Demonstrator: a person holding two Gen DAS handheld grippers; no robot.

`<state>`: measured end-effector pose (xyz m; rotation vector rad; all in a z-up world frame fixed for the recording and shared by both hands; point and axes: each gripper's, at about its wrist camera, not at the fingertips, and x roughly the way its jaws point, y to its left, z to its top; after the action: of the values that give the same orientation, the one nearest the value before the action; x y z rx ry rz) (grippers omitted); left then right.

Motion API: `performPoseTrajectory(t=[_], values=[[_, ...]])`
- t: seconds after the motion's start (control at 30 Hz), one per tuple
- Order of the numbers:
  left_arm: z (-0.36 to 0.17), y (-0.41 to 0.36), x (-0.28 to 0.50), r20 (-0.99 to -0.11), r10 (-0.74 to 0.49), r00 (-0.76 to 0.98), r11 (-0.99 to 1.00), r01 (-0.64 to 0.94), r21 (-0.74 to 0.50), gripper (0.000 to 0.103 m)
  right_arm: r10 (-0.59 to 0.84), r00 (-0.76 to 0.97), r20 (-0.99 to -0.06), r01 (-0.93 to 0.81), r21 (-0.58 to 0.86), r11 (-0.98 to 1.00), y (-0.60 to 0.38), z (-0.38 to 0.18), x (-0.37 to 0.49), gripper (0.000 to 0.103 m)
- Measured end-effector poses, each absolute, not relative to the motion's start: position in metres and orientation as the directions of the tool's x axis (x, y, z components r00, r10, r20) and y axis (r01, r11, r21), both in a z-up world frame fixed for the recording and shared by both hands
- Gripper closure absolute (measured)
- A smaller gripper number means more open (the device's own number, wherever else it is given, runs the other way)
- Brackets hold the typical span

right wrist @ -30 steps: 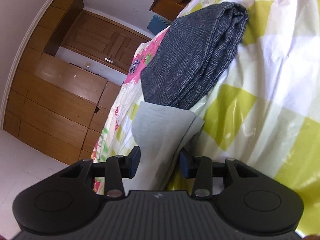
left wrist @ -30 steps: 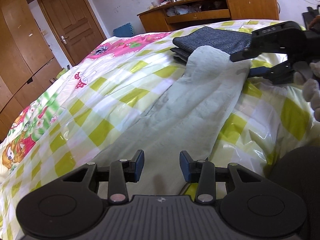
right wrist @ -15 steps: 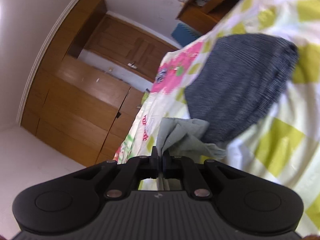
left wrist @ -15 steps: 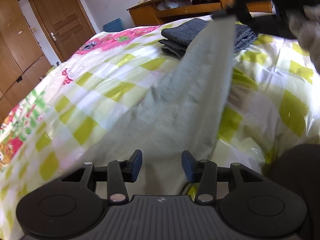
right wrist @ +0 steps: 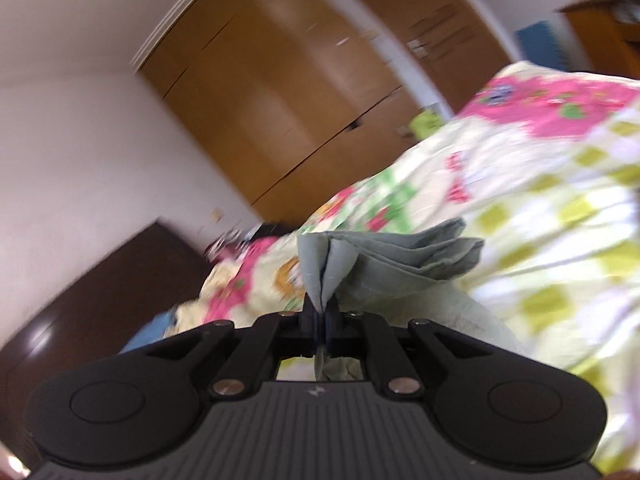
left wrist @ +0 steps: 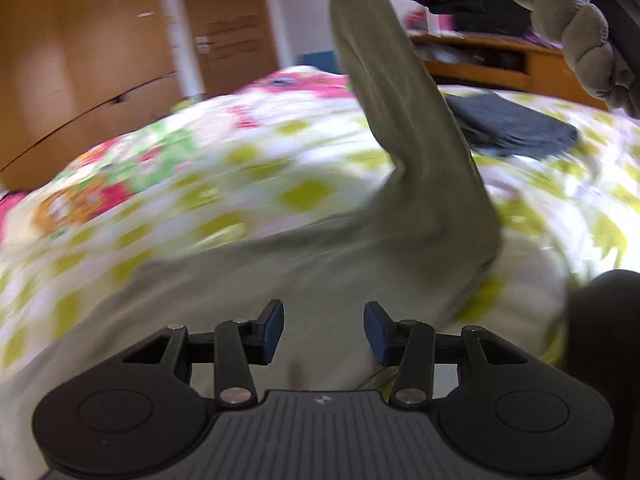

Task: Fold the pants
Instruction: 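Fold the held pants end over toward the left gripper and open the right gripper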

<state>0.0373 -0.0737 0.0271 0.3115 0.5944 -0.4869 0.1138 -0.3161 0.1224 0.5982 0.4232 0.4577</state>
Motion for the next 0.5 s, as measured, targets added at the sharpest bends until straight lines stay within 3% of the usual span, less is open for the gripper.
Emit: performPoseTrajectory(t=[0.23, 0.37, 0.5], values=[[0.026, 0.047, 0.015, -0.562, -0.178, 0.808, 0.955, 0.279, 0.099, 0.043, 0.713, 0.600, -0.362, -0.537, 0.479, 0.695, -0.127, 0.125, 0.136, 0.098], [0.012, 0.103, 0.002, -0.577, -0.094, 0.811, 0.991, 0.133, 0.026, 0.043, 0.758, 0.442, -0.479, -0.655, 0.404, 0.638, -0.026, 0.096, 0.126, 0.098], [0.003, 0.137, -0.009, -0.586, -0.085, 0.806, 0.996, 0.057, -0.067, 0.043, 0.712, 0.267, -0.649, -0.751, 0.323, 0.576, 0.043, 0.042, 0.100, 0.094]])
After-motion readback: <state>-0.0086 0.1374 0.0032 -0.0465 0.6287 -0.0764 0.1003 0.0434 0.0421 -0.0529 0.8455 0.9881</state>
